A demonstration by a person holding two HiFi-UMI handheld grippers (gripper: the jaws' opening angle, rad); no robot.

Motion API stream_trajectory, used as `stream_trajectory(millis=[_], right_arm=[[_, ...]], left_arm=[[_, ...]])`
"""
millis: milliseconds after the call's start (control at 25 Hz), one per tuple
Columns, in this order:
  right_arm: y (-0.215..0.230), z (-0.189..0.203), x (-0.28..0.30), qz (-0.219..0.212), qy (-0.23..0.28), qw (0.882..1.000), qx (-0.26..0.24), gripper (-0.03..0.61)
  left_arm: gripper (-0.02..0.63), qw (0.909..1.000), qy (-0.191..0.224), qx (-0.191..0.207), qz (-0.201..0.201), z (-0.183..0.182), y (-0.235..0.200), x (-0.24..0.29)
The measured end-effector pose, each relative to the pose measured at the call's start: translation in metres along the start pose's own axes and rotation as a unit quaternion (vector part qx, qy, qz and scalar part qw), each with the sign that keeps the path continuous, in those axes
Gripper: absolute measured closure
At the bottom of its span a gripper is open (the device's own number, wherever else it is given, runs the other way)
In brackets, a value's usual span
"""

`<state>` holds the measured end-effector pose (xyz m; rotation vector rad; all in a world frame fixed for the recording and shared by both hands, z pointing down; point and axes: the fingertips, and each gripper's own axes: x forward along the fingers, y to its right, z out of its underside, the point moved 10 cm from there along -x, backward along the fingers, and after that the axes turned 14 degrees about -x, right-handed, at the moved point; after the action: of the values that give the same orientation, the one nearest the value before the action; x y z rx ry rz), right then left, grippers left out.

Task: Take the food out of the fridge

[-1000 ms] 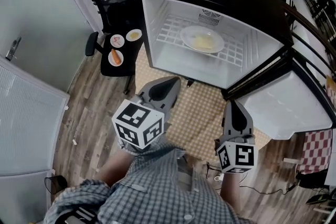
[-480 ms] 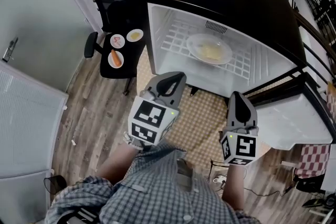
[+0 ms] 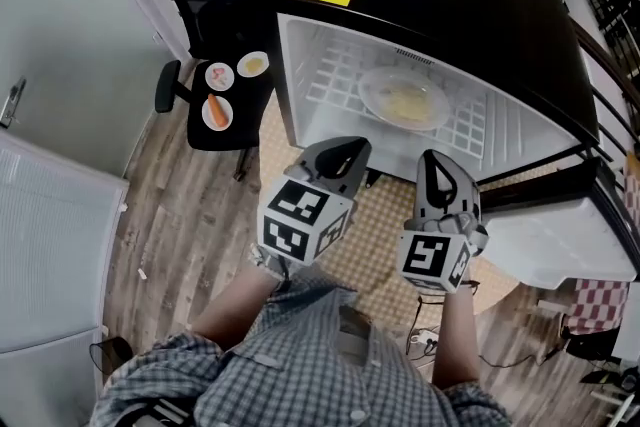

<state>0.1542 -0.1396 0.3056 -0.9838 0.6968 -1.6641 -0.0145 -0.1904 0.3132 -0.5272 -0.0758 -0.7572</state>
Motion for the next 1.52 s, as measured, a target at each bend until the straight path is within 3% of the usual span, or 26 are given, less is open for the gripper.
stream_trajectory(millis=[240,560,920,1200,1520], right_arm=[[-0.006,-0.009,0.030,-0.021,-0.017,0.996,-0.084,0.567],[-0.022,-0.014,0.058,-0.052,-0.037,0.982,-0.180,0.566],[-0.030,-0.015,0.073,-0.056,-0.061,0.969,-0.234,0.532],[-0.033,-0.018,0.073,-0.032,-0.068,0.958,-0.278,0.552],[-0.037,-0.018,0.060,-0.038,-0.064,0.954,-0.290,0.555]], left_arm=[[0.607,0.9994,-0.010,-0.032,0.000,0.000,-0.016,0.010],[0.607,0.9972,-0.024,-0.071,0.003,0.007,-0.027,0.013],[0.607,0.9908,-0.033,-0.128,0.028,0.009,-0.034,0.021],[0.607,0.9796,-0.047,-0.191,0.040,0.013,-0.040,0.031],[0.607,0.9742,-0.046,-0.218,0.039,0.015,-0.044,0.036]])
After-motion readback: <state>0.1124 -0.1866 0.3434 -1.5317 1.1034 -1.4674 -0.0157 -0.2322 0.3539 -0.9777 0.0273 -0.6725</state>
